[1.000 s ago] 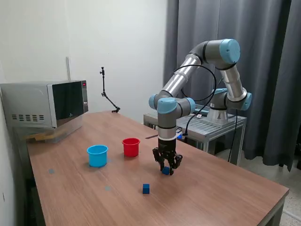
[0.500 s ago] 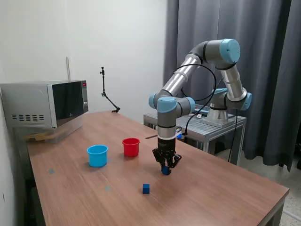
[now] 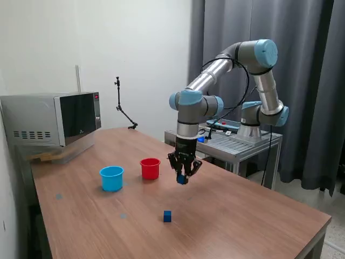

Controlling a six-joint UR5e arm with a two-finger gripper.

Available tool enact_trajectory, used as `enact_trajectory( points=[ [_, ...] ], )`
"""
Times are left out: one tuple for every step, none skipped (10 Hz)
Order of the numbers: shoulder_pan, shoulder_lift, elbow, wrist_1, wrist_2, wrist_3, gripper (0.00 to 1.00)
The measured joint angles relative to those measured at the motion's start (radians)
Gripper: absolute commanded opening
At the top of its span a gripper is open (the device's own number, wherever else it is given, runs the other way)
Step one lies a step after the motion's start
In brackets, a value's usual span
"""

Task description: Place red objects in the red bin, and blue objects in the blue bin.

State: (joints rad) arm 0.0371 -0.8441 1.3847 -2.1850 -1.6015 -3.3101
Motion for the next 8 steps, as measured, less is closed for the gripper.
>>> enact_trajectory(
  points=[
    [-0.006,-0.015,-0.012,0.001,-0.008,-0.001,0.00],
    [-0.014,-0.030,-0.023,0.002,-0.015,0.000,0.00],
    [-0.025,-0.042,-0.033,0.002,-0.019,0.004,0.00],
    [-0.040,-0.049,-0.044,0.002,-0.021,0.008,0.00],
    [-0.056,-0.053,-0.059,0.003,-0.022,0.011,0.00],
    [-0.071,-0.055,-0.082,0.005,-0.022,0.012,0.00],
    [-0.084,-0.054,-0.109,0.013,-0.023,0.013,0.00],
    [-0.094,-0.053,-0.133,0.022,-0.023,0.013,0.00]
  ],
)
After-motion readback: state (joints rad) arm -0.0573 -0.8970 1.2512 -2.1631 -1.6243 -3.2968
